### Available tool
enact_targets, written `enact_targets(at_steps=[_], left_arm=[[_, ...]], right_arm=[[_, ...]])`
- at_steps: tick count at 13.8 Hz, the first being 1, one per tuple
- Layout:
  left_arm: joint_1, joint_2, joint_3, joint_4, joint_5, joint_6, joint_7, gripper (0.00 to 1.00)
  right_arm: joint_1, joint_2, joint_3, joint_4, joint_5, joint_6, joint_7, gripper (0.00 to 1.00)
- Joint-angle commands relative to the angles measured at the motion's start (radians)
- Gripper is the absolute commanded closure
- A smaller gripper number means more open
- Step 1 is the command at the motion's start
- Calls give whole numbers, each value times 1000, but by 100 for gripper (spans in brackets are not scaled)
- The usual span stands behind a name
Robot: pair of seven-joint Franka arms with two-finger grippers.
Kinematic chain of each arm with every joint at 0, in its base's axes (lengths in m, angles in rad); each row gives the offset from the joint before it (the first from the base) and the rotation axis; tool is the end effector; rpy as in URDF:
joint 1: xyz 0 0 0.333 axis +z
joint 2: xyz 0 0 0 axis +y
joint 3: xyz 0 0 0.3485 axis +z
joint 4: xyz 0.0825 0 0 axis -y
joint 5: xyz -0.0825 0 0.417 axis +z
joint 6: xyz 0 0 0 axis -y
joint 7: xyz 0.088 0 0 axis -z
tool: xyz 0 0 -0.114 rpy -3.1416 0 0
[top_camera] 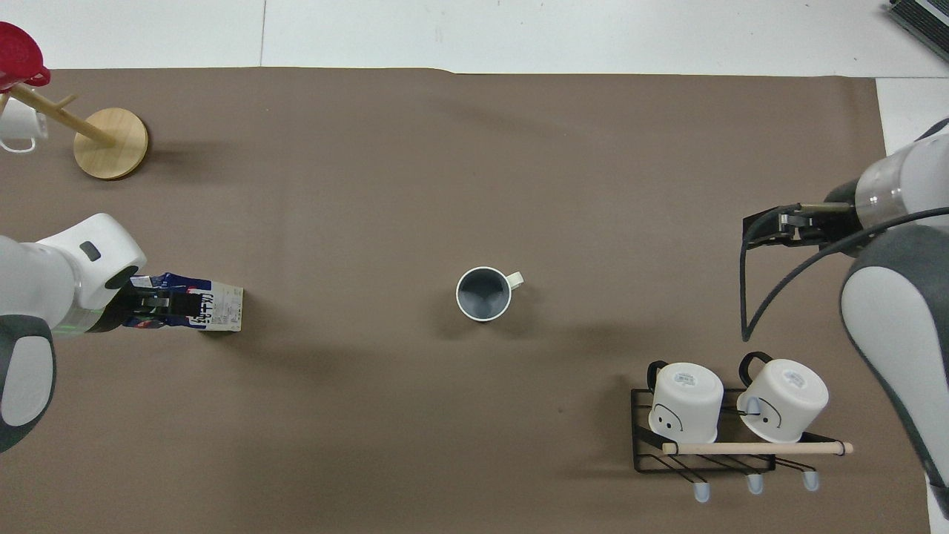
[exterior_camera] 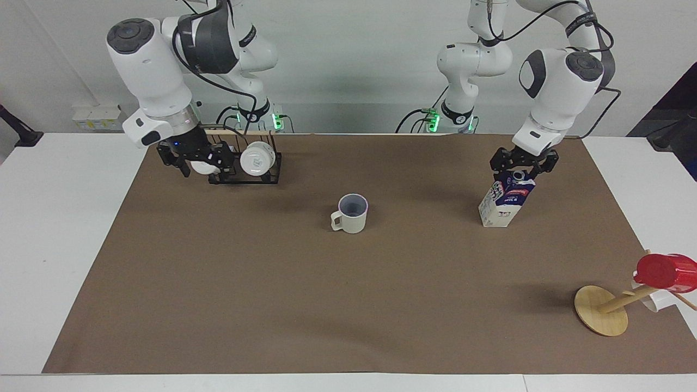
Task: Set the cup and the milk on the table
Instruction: 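Lift the milk carton with the left gripper and carry it toward the mug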
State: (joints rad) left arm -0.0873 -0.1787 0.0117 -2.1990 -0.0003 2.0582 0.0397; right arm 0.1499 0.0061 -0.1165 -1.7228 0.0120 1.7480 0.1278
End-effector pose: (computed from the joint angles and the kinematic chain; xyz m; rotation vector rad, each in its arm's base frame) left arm 0.5214 -0.0393 0.4731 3.1328 -0.1808 0.0594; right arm 0.5992 0.0214 0.5845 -3.1252 0.1507 -0.0284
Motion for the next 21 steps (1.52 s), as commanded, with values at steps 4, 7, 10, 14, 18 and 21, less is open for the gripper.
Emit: enact_targets(at_steps=[4,7,10,14,18,21], left_arm=[[26,-27,8,-31,6,45,106,50],[17,-18,7,-8,6,28,94,57],[3,-13,-1,5,-24,1,33,57],[-142,16,-1,100,-64,-52,-177,57],[-268,65,-3,165,-66,-29,-366,57],[-354,111,-3,183,-66,22,-513,57]], right_arm=[[-26,-37,-14,139,-43,-154,-17,0],[-32,-37,-29,215,-44,-263,-73,0],[-26,-80,-25,194,-58,-266,-74,0],[-27,-89,-28,196,-61,-283,-80,0],[-32,-103,-31,224,-58,-335,-129,0],[-30,-139,-32,181,-43,-328,-122,0]])
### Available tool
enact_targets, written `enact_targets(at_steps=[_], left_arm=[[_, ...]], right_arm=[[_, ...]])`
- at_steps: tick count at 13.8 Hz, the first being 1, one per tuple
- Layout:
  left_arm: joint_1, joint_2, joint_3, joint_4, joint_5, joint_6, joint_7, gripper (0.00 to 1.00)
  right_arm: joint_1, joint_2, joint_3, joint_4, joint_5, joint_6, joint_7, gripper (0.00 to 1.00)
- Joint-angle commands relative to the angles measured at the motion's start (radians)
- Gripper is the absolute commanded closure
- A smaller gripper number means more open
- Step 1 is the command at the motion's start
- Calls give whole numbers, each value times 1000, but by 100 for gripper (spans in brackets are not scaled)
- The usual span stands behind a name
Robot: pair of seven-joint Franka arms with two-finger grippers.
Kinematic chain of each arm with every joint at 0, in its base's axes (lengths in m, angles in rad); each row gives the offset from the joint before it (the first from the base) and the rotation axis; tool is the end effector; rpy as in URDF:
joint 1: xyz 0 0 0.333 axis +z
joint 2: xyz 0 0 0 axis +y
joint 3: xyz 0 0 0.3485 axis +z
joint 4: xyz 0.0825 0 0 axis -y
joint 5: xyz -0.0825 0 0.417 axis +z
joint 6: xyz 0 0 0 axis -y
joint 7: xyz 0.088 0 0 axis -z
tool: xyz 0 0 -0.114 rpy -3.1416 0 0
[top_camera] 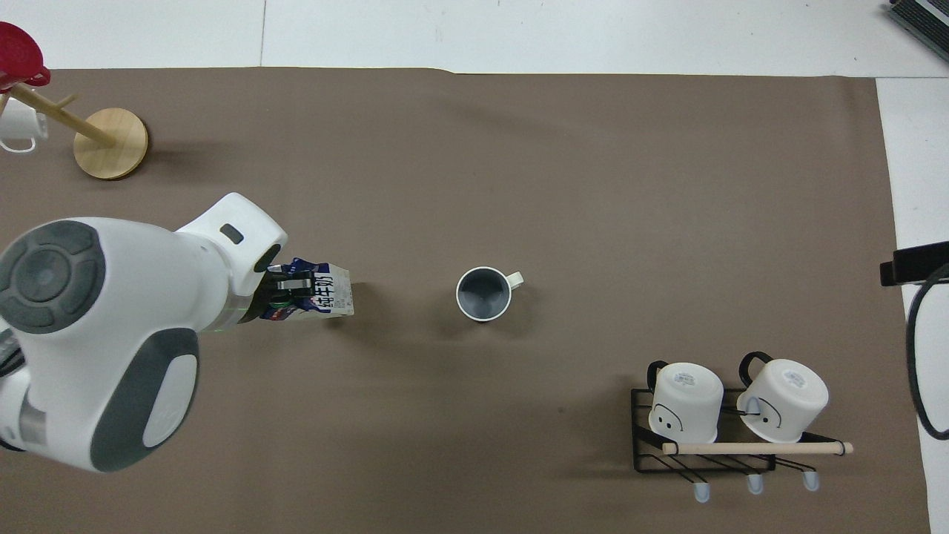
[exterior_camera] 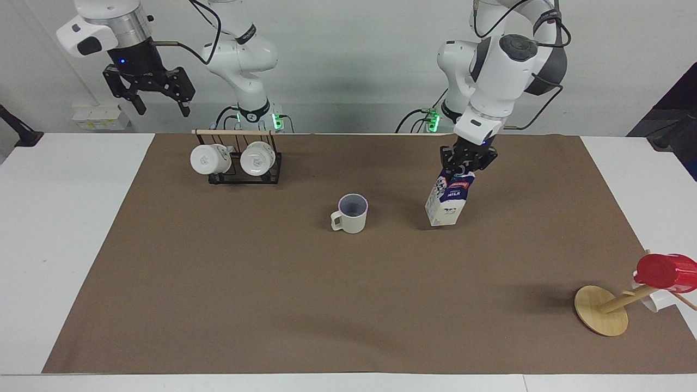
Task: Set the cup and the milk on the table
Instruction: 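Lift the milk carton with the left gripper and carry it toward the mug, then lower the carton beside the mug and open the left gripper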
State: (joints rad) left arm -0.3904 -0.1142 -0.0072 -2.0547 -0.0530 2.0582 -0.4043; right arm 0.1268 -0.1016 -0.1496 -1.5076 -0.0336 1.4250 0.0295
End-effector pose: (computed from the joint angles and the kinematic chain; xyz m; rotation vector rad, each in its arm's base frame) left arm 0.5166 -0.2205 0.5121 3.0486 0.0439 0.1371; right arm 0.5348 -0.0219 0.7249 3.1222 -0.0888 0.0280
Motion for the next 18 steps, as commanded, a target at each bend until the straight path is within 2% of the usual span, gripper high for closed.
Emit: enact_targets(at_steps=[1,4,7,14,15,17,18], left_arm=[[-65,60,16,50,-13,23,-97,57],[-126,103,16,56,-11,71,-203,57],[-165,142,16,93,-7,76,-269,57],[-203,163,16,93,1,80,-289,56],[-203,163,16,93,4,76,-288,50],[-203,163,16,94,4,76,-288,29],[-203,163,16,94,4,76,-288,25]], right_arm=[[-7,-35,1,-39,4,-5,-22,0],[-7,-69,1,-94,4,-5,-17,0],[-7,-73,1,-100,4,-2,-11,0],[-7,-72,1,-100,4,11,-13,0],[-7,-73,1,-100,4,11,-13,0],[-7,-72,1,-100,4,11,-16,0],[-7,-72,1,-100,4,11,-16,0]])
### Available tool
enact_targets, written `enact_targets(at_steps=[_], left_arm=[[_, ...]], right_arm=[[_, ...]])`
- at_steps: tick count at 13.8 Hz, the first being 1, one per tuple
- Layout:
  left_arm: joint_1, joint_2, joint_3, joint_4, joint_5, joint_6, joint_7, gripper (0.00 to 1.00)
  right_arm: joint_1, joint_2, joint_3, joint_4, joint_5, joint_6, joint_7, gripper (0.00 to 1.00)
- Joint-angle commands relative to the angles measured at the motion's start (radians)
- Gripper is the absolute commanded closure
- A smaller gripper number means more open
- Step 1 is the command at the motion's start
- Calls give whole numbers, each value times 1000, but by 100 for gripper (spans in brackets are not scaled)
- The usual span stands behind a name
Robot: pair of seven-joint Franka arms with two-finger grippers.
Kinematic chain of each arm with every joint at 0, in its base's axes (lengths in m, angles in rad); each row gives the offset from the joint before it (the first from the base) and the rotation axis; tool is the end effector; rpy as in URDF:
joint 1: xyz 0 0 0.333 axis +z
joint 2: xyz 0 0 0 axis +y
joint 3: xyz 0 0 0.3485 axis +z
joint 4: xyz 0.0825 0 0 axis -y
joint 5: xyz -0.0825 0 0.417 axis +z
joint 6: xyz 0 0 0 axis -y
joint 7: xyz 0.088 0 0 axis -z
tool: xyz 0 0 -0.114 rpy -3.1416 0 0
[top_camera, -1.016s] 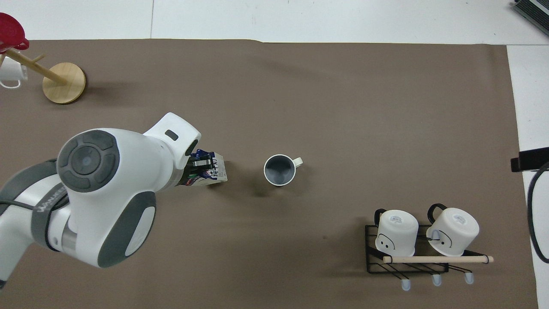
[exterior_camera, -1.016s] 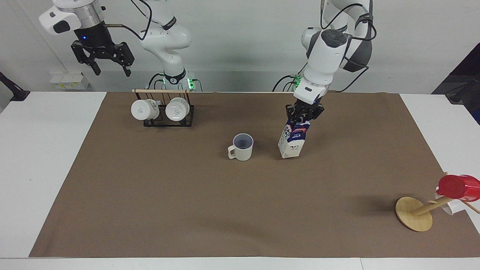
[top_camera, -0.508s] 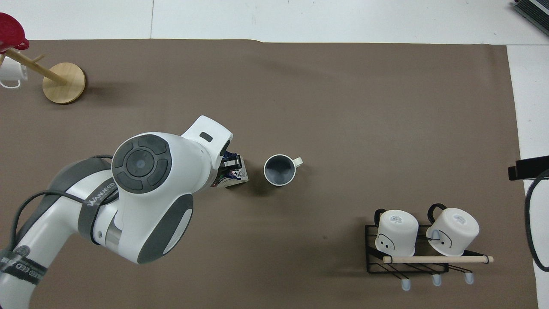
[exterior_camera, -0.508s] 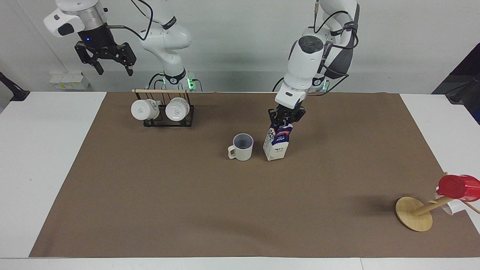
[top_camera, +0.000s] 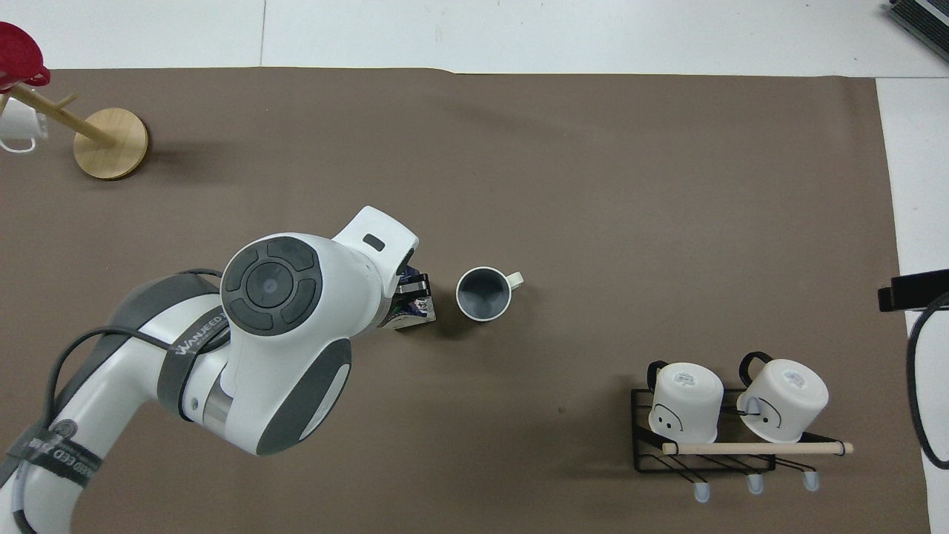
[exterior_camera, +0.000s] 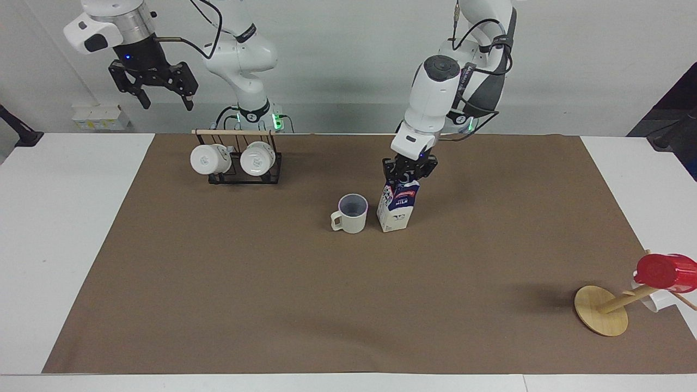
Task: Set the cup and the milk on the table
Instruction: 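Lower the carton beside the mug and open the left gripper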
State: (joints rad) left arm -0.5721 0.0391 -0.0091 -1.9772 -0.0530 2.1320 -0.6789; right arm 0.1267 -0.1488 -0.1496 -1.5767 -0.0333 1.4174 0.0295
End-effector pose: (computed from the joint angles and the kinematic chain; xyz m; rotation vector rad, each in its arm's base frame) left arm 0.5072 -0.3362 0.4698 3.0282 0.1870 0.1001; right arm 0.5180 -0.0237 0.7150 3.1294 -0.0869 -0.0190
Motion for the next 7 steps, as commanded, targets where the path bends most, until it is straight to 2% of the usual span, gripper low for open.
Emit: enact_targets(at_steps=[1,2,5,7], left_arm=[[-22,10,18,17,4,2,-13,12],[-22,10,18,17,4,2,-14,0],[-20,2,18,43,1,-27,-14,0],[-8,-21,18,105,-7,-154,-13,0]], right_arm=[[-7,-25,1,-31,4,18,-16,0],[-7,-25,1,-31,4,18,-16,0],[-7,-25,1,-31,6,18,-16,0],[-7,-25,1,-31,4,18,-14,0]])
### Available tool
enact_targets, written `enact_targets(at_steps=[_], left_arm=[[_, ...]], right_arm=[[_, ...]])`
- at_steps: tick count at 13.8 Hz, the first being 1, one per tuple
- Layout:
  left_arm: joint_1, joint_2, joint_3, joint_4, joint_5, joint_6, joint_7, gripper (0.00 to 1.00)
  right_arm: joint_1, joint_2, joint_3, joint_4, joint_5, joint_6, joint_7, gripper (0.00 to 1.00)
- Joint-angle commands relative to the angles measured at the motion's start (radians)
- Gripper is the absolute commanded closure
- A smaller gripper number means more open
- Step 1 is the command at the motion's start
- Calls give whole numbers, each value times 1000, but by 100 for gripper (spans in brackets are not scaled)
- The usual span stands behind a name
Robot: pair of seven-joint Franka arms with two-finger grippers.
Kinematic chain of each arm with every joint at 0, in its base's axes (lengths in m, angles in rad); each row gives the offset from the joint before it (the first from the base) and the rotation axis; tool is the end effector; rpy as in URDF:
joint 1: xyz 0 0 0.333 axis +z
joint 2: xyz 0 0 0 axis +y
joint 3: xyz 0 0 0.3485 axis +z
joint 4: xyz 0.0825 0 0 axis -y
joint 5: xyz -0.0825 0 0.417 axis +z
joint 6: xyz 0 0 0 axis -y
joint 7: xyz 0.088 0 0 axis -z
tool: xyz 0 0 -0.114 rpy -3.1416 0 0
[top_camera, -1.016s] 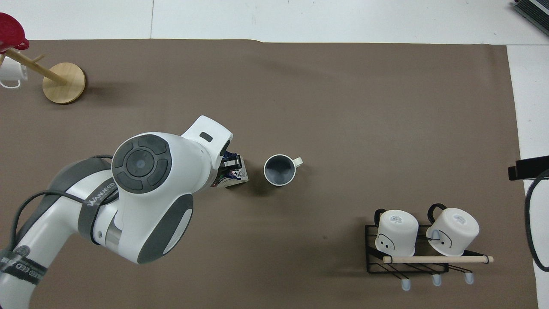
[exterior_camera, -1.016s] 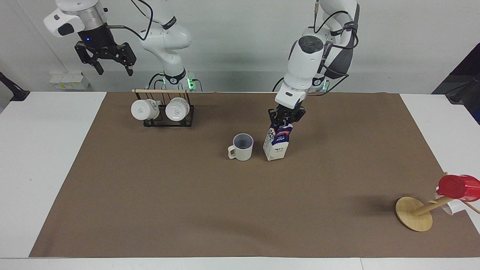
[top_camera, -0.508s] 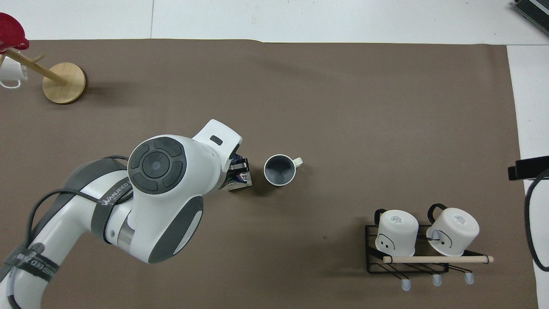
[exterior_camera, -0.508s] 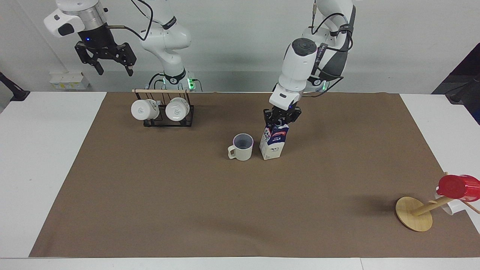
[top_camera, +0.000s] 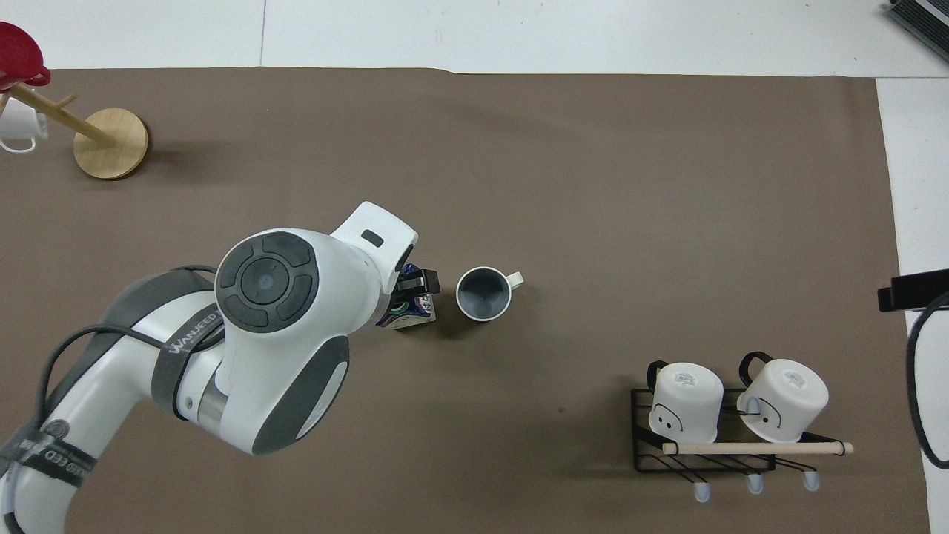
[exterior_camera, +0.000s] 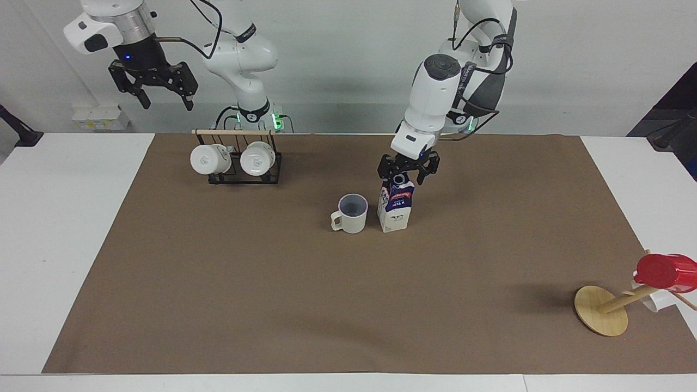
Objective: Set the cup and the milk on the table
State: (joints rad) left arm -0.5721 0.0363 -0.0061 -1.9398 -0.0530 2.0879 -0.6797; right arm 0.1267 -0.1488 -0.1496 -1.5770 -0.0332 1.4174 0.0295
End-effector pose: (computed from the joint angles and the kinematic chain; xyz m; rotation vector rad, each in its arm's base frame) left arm 0.5101 -0.3364 0.4863 3.0299 0.1898 0.0947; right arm 0.5180 -0.0236 0.7149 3.1295 -0.0869 -0.0195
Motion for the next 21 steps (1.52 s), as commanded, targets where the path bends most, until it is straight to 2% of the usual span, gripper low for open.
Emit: enact_targets(at_steps=[1,3,5,9,12,14,17,21], left_arm=[[-3,-27,21,100,-7,-187,-4,0],[14,-68,37,148,-2,-310,26,0],[70,-125,40,150,1,-379,151,0],[248,-208,41,165,2,-491,448,0],[358,-196,40,272,5,-591,592,0],[412,-193,40,301,36,-618,695,0],[426,-193,43,344,67,-664,762,0],[442,-200,47,348,65,-701,761,0]], right_arm=[[-7,-25,1,-31,4,20,-14,0],[-7,-25,1,-31,4,18,-16,0],[-7,-25,1,-31,4,18,-14,0],[-7,-25,1,-31,4,20,-13,0],[-7,-25,1,-31,4,18,-13,0],[-7,-25,1,-31,4,18,-13,0],[-7,-25,1,-31,4,18,-13,0],[-7,-25,1,-31,4,20,-13,0]])
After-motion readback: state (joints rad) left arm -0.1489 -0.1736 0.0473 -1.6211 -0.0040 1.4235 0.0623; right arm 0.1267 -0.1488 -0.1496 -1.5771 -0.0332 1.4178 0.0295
